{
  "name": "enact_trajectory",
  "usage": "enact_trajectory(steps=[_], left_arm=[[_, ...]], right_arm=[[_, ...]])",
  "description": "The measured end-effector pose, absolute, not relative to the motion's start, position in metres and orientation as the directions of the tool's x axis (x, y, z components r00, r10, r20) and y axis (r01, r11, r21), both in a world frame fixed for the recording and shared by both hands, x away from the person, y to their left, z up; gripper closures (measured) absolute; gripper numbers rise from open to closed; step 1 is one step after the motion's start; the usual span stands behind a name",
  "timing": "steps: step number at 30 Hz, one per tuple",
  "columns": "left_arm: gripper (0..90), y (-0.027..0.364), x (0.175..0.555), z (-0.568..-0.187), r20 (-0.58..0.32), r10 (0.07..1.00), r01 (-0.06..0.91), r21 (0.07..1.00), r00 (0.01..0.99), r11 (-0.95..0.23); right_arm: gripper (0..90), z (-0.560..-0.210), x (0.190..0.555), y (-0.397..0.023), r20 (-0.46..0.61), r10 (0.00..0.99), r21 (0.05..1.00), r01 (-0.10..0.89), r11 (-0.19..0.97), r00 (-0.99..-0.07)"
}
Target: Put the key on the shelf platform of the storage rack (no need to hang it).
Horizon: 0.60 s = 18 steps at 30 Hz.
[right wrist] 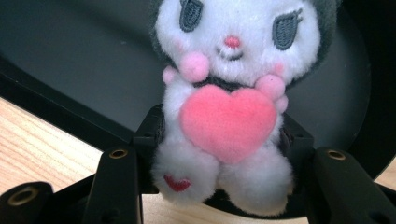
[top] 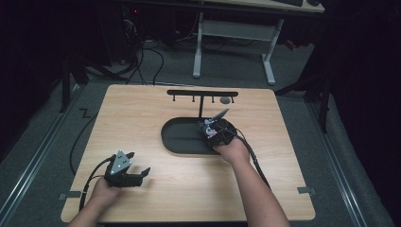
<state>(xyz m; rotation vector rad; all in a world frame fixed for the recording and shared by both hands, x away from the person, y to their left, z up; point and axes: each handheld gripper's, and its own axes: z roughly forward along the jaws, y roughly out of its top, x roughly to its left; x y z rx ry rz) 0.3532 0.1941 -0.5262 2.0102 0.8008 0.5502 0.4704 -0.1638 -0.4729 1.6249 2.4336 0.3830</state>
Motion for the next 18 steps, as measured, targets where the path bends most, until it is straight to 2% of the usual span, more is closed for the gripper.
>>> enact_trajectory(steps=[11, 18], left_arm=[[15.4, 0.1941, 0.3532, -0.5262, 0.075, 0.716, 0.328, 0.852, 0.694, -0.407], [15.4, 0.1942, 0.3533, -0.5262, 0.074, 0.716, 0.328, 0.853, 0.694, -0.407]], right_arm=[[46.4, -0.4803, 0.4700, -0.1669, 0.010, 0.931, 0.323, 0.882, 0.342, -0.364], [33.8, -0.4778, 0.4715, -0.1654, 0.024, 0.938, 0.346, 0.883, 0.317, -0.347]])
